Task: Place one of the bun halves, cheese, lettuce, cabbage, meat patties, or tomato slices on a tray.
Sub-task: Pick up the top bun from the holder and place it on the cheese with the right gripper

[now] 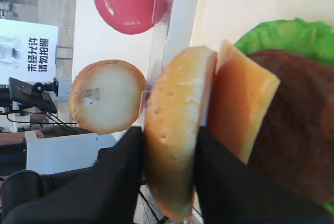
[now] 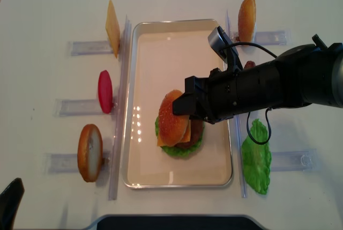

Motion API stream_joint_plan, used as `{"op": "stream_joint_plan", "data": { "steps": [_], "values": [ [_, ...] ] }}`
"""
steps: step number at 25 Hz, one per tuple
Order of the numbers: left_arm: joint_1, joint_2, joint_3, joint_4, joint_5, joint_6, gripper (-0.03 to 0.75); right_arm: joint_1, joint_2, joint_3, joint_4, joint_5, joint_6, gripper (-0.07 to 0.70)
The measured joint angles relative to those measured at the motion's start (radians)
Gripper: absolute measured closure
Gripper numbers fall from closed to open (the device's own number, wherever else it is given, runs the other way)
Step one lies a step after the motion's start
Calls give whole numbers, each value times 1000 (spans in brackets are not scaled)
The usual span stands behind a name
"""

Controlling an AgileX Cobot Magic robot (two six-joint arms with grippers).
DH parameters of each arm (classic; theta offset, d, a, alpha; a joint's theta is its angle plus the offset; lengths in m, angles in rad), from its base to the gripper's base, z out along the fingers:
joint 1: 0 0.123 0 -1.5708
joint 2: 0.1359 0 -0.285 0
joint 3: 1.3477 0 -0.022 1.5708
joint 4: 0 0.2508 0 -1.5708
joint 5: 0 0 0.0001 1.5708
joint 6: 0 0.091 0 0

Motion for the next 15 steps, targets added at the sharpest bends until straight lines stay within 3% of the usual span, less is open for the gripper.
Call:
{"op": "stream_joint_plan", "data": {
  "steps": [15],
  "values": [
    [0, 0, 0, 0, 0, 0, 141, -22, -7, 0, -63, -72, 68, 190]
  ]
}}
